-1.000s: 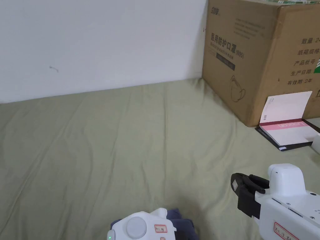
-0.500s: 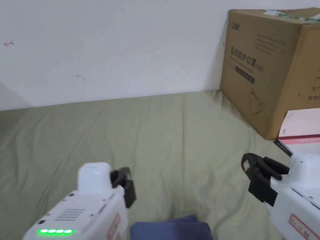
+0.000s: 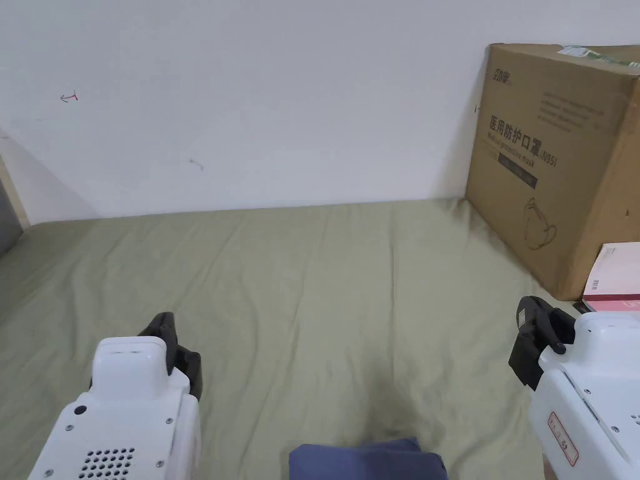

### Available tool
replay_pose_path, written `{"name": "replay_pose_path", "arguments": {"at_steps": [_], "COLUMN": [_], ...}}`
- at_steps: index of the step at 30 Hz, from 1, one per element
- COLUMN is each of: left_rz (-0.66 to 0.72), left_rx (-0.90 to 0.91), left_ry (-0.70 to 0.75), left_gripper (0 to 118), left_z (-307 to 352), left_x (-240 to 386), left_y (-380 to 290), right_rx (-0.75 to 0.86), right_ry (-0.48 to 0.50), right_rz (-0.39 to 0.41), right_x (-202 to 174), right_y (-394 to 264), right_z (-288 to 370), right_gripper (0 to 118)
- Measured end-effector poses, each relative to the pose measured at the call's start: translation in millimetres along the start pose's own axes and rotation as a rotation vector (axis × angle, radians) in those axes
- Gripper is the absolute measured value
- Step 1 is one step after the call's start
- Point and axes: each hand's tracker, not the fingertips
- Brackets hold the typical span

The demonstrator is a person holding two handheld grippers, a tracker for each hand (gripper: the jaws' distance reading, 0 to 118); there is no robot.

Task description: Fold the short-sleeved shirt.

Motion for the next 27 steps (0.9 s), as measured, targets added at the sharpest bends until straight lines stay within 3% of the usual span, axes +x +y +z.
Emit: {"name": "replay_pose_path", "arguments": {"at_steps": [6, 8, 10, 11, 12, 13, 14, 17, 20, 22, 23, 27], "left_rz": [-0.024, 0.052, 0.147, 0.186, 0.21, 0.209, 0.202, 0.169, 0.21, 0.267, 0.314, 0.554], "left_rx": [-0.029, -0.092, -0.189, -0.237, -0.269, -0.295, -0.298, -0.328, -0.414, -0.484, -0.531, -0.716], "left_ry": [-0.064, -0.122, -0.226, -0.272, -0.292, -0.284, -0.272, -0.254, -0.279, -0.344, -0.401, -0.66], "left_gripper": [2, 2, 2, 2, 2, 2, 2, 2, 2, 2, 2, 2], "left_z": [-4.4, -7.5, -13.9, -18.2, -21.0, -21.3, -21.3, -20.0, -24.8, -31.1, -35.8, -64.4], "left_x": [12.1, 8.7, 4.6, 2.9, 2.3, 2.3, 2.8, 3.5, -2.0, -9.8, -14.0, -38.9], "left_y": [2.2, 4.8, 2.8, -0.6, -4.5, -8.5, -12.9, -24.3, -34.4, -41.5, -46.5, -81.2], "right_rx": [-0.02, -0.175, -0.471, -0.652, -0.777, -0.853, -0.899, -1.014, -1.112, -1.132, -1.111, -1.118], "right_ry": [0.005, 0.235, 0.478, 0.566, 0.569, 0.524, 0.492, 0.409, 0.268, 0.262, 0.29, 0.277], "right_rz": [-0.037, -0.214, -0.425, -0.522, -0.583, -0.588, -0.539, -0.328, -0.175, -0.194, -0.265, -0.264], "right_x": [4.9, 16.7, 28.2, 28.4, 30.6, 28.0, 26.5, 18.4, 15.5, 22.2, 25.7, 23.2], "right_y": [10.6, 6.6, -13.0, -31.5, -47.0, -71.1, -86.9, -121.9, -151.8, -162.1, -162.1, -160.6], "right_z": [2.5, -4.8, -24.8, -36.0, -43.1, -44.0, -46.1, -50.9, -54.3, -55.1, -55.0, -55.7], "right_gripper": [2, 2, 2, 2, 2, 2, 2, 2, 2, 2, 2, 2]}}
